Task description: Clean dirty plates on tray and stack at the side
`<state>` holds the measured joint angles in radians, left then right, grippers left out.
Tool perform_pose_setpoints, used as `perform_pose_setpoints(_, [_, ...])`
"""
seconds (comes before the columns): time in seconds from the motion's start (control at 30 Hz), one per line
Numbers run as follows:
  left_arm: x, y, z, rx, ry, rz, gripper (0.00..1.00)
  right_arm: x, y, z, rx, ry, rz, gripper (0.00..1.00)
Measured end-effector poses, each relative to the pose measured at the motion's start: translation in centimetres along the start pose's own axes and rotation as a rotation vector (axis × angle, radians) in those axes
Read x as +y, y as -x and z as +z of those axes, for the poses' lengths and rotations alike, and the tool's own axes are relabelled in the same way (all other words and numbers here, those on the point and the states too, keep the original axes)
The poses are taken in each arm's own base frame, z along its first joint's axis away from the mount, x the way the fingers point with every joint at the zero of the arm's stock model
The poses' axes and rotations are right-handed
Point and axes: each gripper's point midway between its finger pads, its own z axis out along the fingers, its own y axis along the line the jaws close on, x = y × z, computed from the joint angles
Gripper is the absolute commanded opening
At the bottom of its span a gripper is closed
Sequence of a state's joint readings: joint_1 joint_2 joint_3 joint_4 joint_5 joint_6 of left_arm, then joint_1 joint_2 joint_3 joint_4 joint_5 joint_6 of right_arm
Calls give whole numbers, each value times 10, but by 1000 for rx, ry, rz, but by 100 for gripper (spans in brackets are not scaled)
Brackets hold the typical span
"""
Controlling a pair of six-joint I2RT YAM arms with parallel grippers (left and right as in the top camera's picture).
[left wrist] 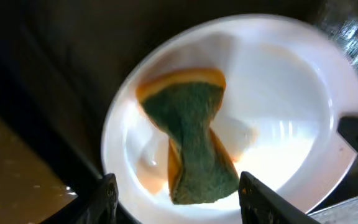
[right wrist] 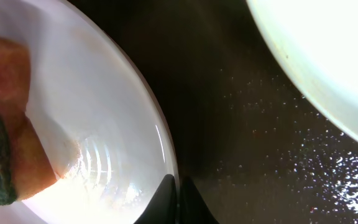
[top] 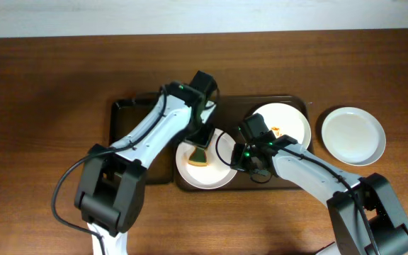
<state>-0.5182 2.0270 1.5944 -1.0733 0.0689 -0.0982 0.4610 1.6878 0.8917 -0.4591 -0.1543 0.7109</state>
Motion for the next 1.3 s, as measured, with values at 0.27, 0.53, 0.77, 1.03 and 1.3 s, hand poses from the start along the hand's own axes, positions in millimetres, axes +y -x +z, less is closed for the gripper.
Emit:
perform_pose_setpoints(0.27, [-8, -10, 47, -36, -13, 0, 13, 0, 0, 0, 1, 0, 1, 4])
perform_pose_setpoints(0.53, [-14, 6, 52, -143, 14, 23, 3, -1, -1, 0, 2, -2, 9, 4])
perform_pose_setpoints(0.77, [-5, 36, 48, -280, 87, 22, 0, -1, -1, 0, 2, -2, 16, 4])
perform_pose_setpoints(1.03, [-22, -9, 53, -89, -20, 29, 1, -2, -1, 0, 6, -6, 16, 4])
perform_pose_setpoints(1.3, [-54, -8, 53, -93, -202, 46, 0, -2, -1, 0, 6, -5, 16, 4])
